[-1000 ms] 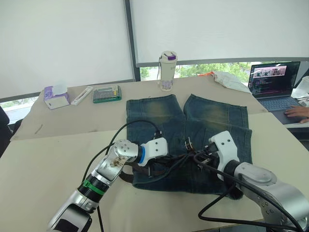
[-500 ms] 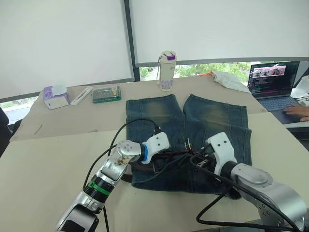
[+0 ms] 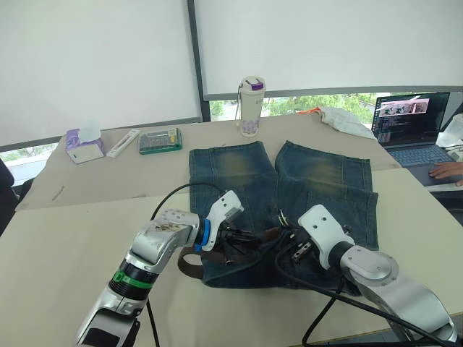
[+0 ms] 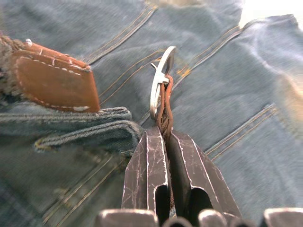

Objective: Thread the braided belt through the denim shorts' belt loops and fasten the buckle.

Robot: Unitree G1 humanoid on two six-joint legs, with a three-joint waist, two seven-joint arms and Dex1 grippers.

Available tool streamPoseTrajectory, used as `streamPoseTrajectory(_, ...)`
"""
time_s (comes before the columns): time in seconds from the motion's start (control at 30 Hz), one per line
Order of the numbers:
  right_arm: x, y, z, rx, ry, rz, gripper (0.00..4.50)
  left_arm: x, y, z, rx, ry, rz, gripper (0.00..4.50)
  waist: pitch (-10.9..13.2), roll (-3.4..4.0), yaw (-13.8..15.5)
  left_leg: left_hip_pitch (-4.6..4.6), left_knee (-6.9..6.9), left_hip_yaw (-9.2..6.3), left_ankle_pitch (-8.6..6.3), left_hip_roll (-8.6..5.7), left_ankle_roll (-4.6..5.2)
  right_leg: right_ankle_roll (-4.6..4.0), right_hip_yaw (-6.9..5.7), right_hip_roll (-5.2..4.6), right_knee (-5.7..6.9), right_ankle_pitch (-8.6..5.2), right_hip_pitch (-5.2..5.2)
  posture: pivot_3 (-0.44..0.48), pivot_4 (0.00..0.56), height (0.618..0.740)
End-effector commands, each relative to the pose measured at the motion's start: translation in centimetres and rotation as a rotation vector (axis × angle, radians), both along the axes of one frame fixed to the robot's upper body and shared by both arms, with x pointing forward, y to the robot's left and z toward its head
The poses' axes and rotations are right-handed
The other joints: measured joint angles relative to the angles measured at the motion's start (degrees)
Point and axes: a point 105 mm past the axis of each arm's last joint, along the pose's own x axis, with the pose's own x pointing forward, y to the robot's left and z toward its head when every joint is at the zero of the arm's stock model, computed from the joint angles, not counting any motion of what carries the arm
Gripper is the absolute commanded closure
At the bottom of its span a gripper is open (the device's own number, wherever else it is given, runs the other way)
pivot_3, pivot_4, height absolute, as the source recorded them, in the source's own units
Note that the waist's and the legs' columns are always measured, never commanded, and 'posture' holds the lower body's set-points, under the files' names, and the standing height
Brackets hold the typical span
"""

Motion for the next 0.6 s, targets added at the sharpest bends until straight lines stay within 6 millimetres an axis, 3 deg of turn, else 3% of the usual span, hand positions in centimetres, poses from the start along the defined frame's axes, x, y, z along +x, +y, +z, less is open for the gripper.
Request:
streamPoseTrajectory(0.03, 0.5, -0.1, 1.6, -0.053, -0.116, -0.008, 4.49, 0.0, -1.5, 1.8, -0.075, 0.05, 0.009, 4.5, 0.0, -0.01, 0.0, 0.0, 0.0, 0.01, 0.0, 0.0, 0.0, 0.0, 0.02, -0.01, 0.0, 0.0, -0.01, 0.0, 0.15, 0.74)
streamPoseTrajectory(0.17, 0.3, 0.2, 1.4, -0.115, -0.138, 0.011, 4.49, 0.2, -2.2, 2.3, -0.113, 0.135, 0.048, 4.5, 0.0, -0.02, 0.0, 0.0, 0.0, 0.02, 0.0, 0.0, 0.0, 0.0, 0.02, 0.0, -0.01, 0.0, 0.0, 0.0, 0.15, 0.74)
streamPoseTrajectory(0.6, 0.3, 0.0, 2.0, -0.123, -0.183, 0.004, 4.49, 2.8, -1.2, -0.7, 0.071, 0.065, 0.243, 4.5, 0.0, -0.02, 0.1, 0.01, -0.01, 0.03, 0.01, 0.0, -0.05, 0.0, 0.09, -0.01, -0.04, 0.0, -0.04, 0.0, 0.15, 0.74)
